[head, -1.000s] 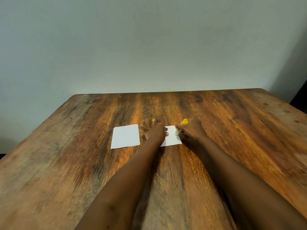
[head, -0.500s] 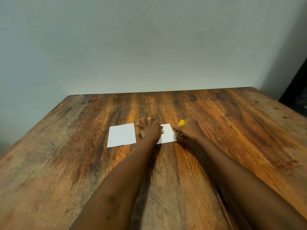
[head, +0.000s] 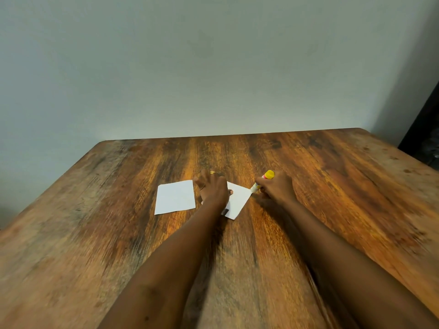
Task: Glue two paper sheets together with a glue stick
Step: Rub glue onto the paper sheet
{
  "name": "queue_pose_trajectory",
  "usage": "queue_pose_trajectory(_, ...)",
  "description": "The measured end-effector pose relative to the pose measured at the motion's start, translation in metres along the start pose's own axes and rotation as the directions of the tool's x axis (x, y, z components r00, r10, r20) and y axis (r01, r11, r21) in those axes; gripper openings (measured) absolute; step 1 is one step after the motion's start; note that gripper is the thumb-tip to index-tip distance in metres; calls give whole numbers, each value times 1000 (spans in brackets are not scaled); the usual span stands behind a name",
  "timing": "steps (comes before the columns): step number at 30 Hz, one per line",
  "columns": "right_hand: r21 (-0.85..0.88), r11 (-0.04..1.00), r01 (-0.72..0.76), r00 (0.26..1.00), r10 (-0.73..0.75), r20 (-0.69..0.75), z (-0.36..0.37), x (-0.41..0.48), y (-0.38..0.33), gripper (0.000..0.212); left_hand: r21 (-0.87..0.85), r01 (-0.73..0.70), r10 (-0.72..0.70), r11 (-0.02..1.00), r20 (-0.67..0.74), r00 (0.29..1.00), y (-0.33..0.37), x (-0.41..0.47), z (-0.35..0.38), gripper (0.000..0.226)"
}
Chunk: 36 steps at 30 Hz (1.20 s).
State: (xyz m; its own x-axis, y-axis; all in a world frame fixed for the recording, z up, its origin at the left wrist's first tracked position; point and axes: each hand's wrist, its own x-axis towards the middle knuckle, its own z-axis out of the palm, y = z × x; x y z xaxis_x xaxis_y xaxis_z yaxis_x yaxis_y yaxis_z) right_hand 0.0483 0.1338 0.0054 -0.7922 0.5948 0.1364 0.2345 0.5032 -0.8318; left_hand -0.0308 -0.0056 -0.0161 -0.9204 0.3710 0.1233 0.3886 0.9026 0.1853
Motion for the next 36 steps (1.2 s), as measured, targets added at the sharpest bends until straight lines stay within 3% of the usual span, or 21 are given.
queue_pose_trajectory(4, 59, 998, -16, 998, 19, -55, 4, 4, 2, 21, 95, -22, 27, 995, -50, 998, -3, -5, -2, 33)
queue_pose_trajectory(8, 78, 997, -5, 998, 9, -55, 11, 10, 4, 24, 58, -10, 15, 998, -91, 996, -2, -9, -4, 29)
queue_pose_trajectory(17, 36, 999, 10, 1000, -10, 13, 29, 24, 4, 22, -44, -94, 98, 995, 105, 990, -2, -5, 0, 36)
queue_pose_trajectory(21, 15, 999, 30, 999, -31, 15, 32, 28, 5, 21, -94, -71, 82, 993, 113, 990, -2, -3, 5, 35)
queue_pose_trajectory(36, -66, 996, 52, 997, -49, 55, 33, 31, 2, 28, -34, -48, 52, 998, 108, 993, 1, -1, 2, 39)
